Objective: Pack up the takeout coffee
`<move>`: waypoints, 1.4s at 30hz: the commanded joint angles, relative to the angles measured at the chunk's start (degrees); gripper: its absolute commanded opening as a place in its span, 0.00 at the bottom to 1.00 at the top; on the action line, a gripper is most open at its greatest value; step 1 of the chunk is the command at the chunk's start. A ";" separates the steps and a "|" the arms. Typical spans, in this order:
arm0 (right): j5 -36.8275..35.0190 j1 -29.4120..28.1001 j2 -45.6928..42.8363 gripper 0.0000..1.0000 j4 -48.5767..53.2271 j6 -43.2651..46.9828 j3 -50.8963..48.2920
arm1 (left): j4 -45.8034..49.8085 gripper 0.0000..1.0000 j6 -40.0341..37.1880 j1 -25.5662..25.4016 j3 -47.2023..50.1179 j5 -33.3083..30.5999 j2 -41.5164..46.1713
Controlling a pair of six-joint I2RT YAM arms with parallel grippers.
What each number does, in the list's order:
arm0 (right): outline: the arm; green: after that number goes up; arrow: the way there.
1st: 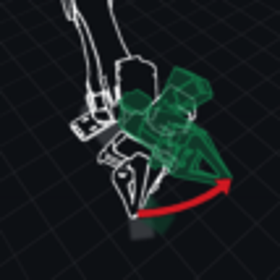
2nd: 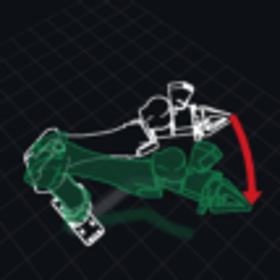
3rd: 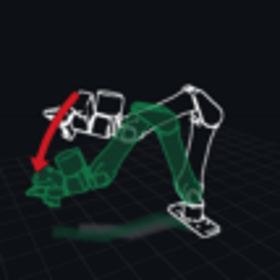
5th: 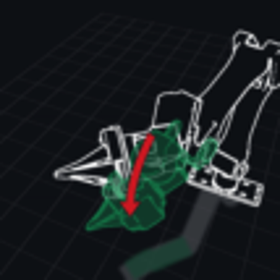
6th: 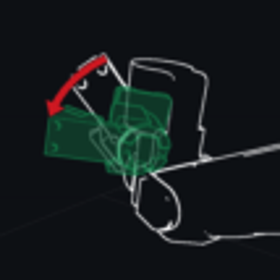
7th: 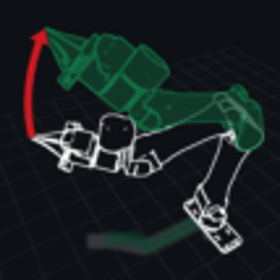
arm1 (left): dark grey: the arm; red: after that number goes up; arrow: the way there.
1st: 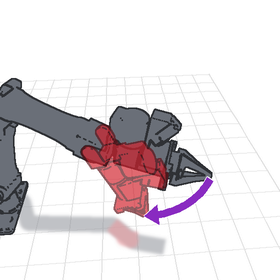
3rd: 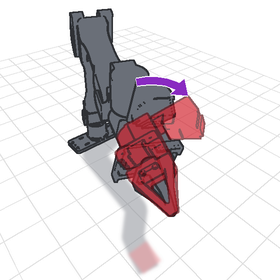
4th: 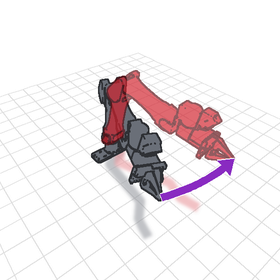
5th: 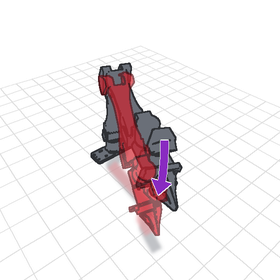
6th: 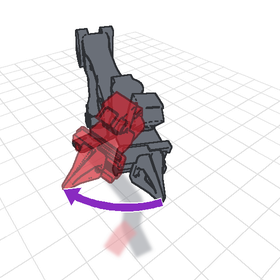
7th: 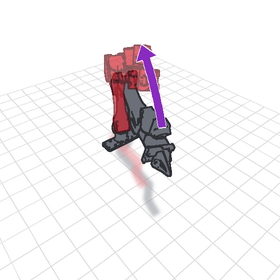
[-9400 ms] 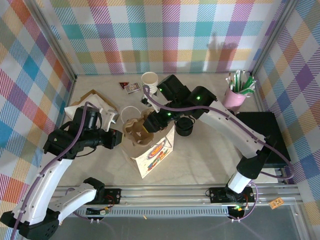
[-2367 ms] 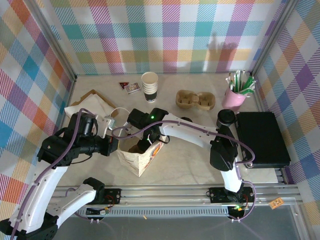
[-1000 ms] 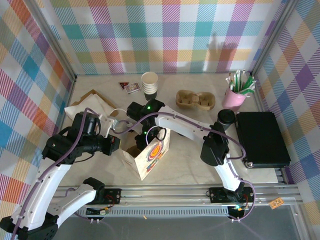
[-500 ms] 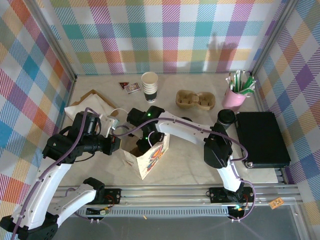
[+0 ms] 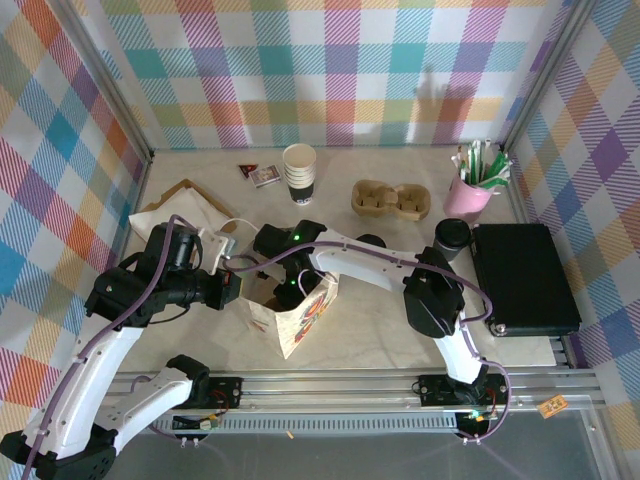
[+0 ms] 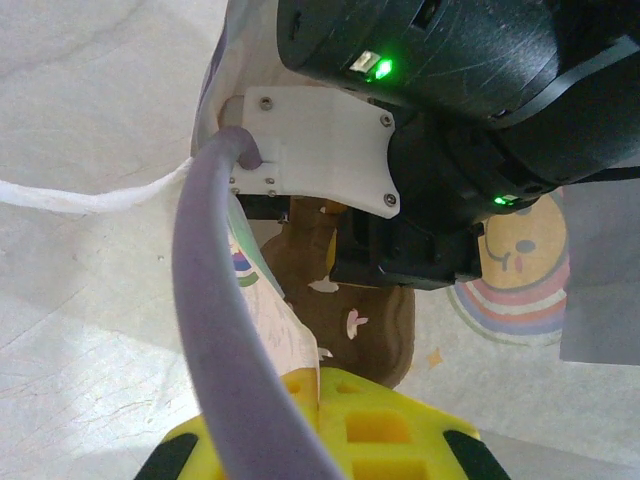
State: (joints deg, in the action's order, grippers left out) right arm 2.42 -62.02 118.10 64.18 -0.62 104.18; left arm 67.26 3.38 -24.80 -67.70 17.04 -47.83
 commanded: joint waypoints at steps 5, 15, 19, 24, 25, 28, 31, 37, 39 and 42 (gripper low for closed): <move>-2.41 -0.95 1.03 0.31 -0.14 0.05 -2.86 | -0.90 0.00 0.45 -0.32 -1.29 0.41 0.82; -3.27 -1.35 2.38 0.31 -2.03 -0.17 -5.03 | -0.78 0.00 -0.08 -0.26 -1.56 0.32 0.90; -3.65 -1.44 2.92 0.31 -2.91 -0.56 -5.55 | -0.53 0.00 -0.13 -0.30 -1.84 0.84 1.00; -4.10 -1.42 3.23 0.31 -4.45 -0.98 -7.00 | -0.46 0.00 0.18 -0.32 -1.99 1.38 1.21; -4.39 -1.40 3.27 0.31 -4.67 -1.09 -7.38 | -0.39 0.00 0.23 -0.34 -2.12 1.34 1.16; -5.09 -1.46 3.25 0.32 -5.20 -1.12 -8.31 | -0.34 0.00 0.40 -0.30 -2.74 1.33 1.19; -5.88 -1.44 3.20 0.33 -5.47 -1.32 -8.98 | -0.29 0.00 0.46 -0.31 -3.31 1.42 1.25; -6.28 -1.46 2.42 0.35 -5.47 -1.75 -8.83 | -0.18 0.00 0.30 -0.31 -2.85 1.23 1.32; -6.49 -1.44 2.22 0.37 -5.43 -1.92 -8.69 | -0.13 0.00 0.29 -0.28 -2.74 1.16 1.30; -6.42 -1.44 1.68 0.43 -4.65 -2.45 -7.73 | -0.03 0.00 -0.11 -0.32 -2.79 0.44 1.35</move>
State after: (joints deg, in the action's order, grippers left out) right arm -2.20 -63.09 119.33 56.40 -1.72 96.42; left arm 68.69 3.57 -24.80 -68.31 16.43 -47.59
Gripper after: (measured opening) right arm 0.421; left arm 0.047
